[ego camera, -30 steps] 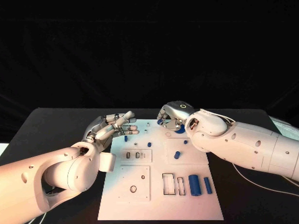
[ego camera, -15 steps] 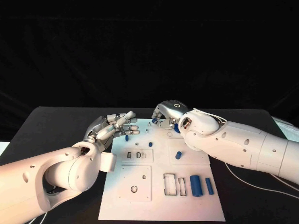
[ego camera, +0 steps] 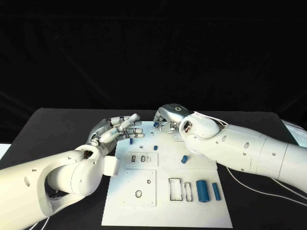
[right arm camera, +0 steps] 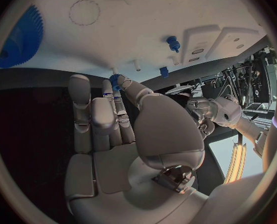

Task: Assemble the parts on the task board

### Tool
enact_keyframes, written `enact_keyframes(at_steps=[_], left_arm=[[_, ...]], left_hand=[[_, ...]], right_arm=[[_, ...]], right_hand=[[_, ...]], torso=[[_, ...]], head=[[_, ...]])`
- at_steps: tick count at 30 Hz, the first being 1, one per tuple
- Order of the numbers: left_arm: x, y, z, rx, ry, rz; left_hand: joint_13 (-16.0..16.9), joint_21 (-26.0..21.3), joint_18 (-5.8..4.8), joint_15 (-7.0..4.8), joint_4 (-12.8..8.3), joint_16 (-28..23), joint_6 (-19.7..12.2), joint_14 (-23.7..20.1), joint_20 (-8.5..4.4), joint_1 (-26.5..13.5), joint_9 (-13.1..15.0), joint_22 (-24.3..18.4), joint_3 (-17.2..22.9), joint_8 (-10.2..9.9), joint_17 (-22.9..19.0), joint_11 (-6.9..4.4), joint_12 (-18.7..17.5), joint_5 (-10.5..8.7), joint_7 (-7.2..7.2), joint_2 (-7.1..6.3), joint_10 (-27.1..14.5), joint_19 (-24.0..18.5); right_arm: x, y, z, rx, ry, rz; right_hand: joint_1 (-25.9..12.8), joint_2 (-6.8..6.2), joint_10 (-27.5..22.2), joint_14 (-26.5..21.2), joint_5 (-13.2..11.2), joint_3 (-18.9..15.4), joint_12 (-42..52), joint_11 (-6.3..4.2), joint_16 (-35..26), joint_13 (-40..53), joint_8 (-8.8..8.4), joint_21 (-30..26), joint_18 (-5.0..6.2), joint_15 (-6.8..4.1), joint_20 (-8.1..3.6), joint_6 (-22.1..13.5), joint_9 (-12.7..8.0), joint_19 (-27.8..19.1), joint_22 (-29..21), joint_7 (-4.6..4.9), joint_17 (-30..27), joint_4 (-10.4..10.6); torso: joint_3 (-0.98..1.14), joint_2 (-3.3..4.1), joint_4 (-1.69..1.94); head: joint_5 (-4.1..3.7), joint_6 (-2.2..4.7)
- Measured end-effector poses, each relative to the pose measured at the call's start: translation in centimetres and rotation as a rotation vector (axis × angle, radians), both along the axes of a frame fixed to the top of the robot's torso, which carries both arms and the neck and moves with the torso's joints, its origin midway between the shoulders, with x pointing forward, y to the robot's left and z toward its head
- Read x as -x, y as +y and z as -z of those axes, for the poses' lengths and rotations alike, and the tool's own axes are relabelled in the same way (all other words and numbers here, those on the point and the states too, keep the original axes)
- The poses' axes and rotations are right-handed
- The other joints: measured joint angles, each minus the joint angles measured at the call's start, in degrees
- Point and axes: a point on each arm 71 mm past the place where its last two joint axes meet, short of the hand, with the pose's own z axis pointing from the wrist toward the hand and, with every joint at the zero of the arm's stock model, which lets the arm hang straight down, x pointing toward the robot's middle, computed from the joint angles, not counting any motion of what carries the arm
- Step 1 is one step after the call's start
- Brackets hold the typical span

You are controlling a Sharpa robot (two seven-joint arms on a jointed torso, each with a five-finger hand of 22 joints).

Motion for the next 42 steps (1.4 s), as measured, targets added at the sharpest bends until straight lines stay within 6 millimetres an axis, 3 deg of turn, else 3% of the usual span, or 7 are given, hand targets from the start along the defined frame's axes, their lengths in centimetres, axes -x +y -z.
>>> enact_keyframes(at_steps=[10, 16, 24, 26, 30, 33, 42], left_arm=[[0.0, -0.1, 0.0, 0.001, 0.0, 0.003], [0.0, -0.2, 0.0, 0.001, 0.001, 0.004], [-0.1, -0.2, 0.0, 0.001, 0.002, 0.006], [-0.1, -0.2, 0.0, 0.001, 0.002, 0.007], [-0.1, -0.3, 0.0, 0.002, 0.003, 0.008], [-0.1, -0.3, 0.0, 0.002, 0.004, 0.008], [-0.2, -0.2, 0.1, 0.0, 0.007, 0.008]], left_hand=[[0.0, 0.0, 0.0, 0.0, 0.0, 0.0, 0.0, 0.0, 0.0, 0.0, 0.0, 0.0, 0.0, 0.0, -0.01, 0.0, 0.0, 0.0, 0.0, 0.0, 0.0, 0.0], [0.0, 0.0, 0.0, 0.0, 0.0, 0.0, 0.0, 0.0, 0.0, 0.0, 0.0, 0.0, 0.0, 0.0, 0.1, 0.0, 0.0, 0.0, 0.0, 0.0, 0.0, 0.0], [0.0, 0.0, 0.0, 0.0, 0.0, 0.0, 0.0, 0.0, 0.0, 0.0, 0.0, -0.01, 0.0, 0.0, 0.1, 0.0, 0.0, 0.0, 0.0, 0.0, 0.0, 0.0], [0.0, 0.0, 0.0, 0.0, 0.0, 0.0, 0.0, 0.0, 0.0, 0.0, 0.0, 0.0, 0.0, 0.0, 0.1, 0.0, 0.0, 0.0, 0.0, 0.0, 0.0, 0.0], [0.0, 0.0, 0.0, 0.0, 0.0, 0.0, 0.0, 0.0, 0.0, 0.0, 0.0, 0.0, 0.0, 0.0, 0.09, 0.0, 0.0, 0.0, 0.0, 0.0, 0.0, 0.0], [0.0, 0.0, 0.0, 0.0, 0.0, 0.0, 0.0, 0.0, 0.0, 0.0, 0.0, 0.0, 0.0, 0.0, 0.09, 0.0, 0.0, 0.0, 0.0, 0.0, 0.0, 0.0], [0.0, 0.0, -0.01, 0.0, 0.0, -0.33, 0.0, 0.0, 0.0, 0.0, 0.0, 0.0, 0.0, 0.0, 0.14, 0.0, -0.38, 0.0, 0.0, 0.0, 0.0, 0.0]], right_arm=[[0.0, 0.5, 0.0, 0.007, 0.012, 0.01], [-0.2, 0.6, 0.0, 0.012, 0.016, 0.022], [-0.3, 0.7, 0.3, 0.018, 0.024, 0.029], [-0.3, 0.8, 0.3, 0.019, 0.025, 0.029], [-0.3, 0.9, 0.3, 0.02, 0.028, 0.029], [-0.4, 0.8, 0.4, 0.022, 0.029, 0.032], [0.4, -0.4, 0.1, 0.012, 0.027, 0.024]], right_hand=[[-0.23, -0.23, -0.2, 0.0, 0.0, 0.17, 0.01, 0.2, 0.0, 0.03, 0.14, 0.0, 0.0, 0.0, 0.22, -0.19, -0.04, -0.23, 0.07, 0.01, -0.03, 0.17], [-0.77, -1.23, -1.86, 0.0, -0.31, 0.77, 0.02, 0.79, 0.0, -0.08, 0.23, 0.0, 0.0, 0.0, 0.62, -1.06, 0.0, -1.06, -0.7, 0.86, -0.84, 0.77], [-0.8, -2.11, -4.74, -0.02, -0.41, 1.11, 0.02, 1.62, -1.11, -0.14, -0.02, -0.68, 0.0, 0.83, 1.21, -3.39, -0.52, -2.55, -2.39, 1.64, -2.34, 1.45], [-0.75, -2.84, -6.01, -0.12, -0.56, 1.27, 0.02, 1.82, -1.76, -0.14, -0.02, -1.19, 0.0, 0.97, 1.55, -4.35, -0.73, -3.05, -3.34, 1.85, -3.19, 1.61], [-0.59, -4.2, -9.3, -0.07, -0.56, 0.71, 0.02, 2.6, -2.42, -0.14, -0.02, -1.55, 0.0, 1.8, 1.95, -8.43, -1.14, -4.02, -4.32, 2.63, -4.3, 2.17], [-0.23, -4.57, -10.19, -0.01, -0.56, 0.27, 0.02, 2.91, -2.44, -0.14, -0.02, -1.55, 0.0, 1.86, 1.95, -10.84, -1.14, -4.02, -4.45, 2.66, -4.53, 2.35], [-0.23, -4.57, -9.91, -0.01, -0.56, -0.2, 0.37, 2.72, -2.44, 0.0, -0.02, -1.55, 0.0, 1.86, 1.95, -10.86, -0.89, -4.02, -4.45, 2.62, -4.69, 2.55]], torso=[[-0.02, 0.11, -0.05], [-0.1, 0.2, 0.02], [-0.16, 0.3, 0.19], [-0.2, 0.32, 0.23], [-0.24, 0.37, 0.26], [-0.23, 0.4, 0.28], [-0.24, 0.46, 0.38]], head=[[0.25, -0.15], [0.08, -0.15], [0.01, -0.01], [-0.02, 0.04], [-0.03, 0.09], [-0.03, 0.11], [-0.13, 0.26]])
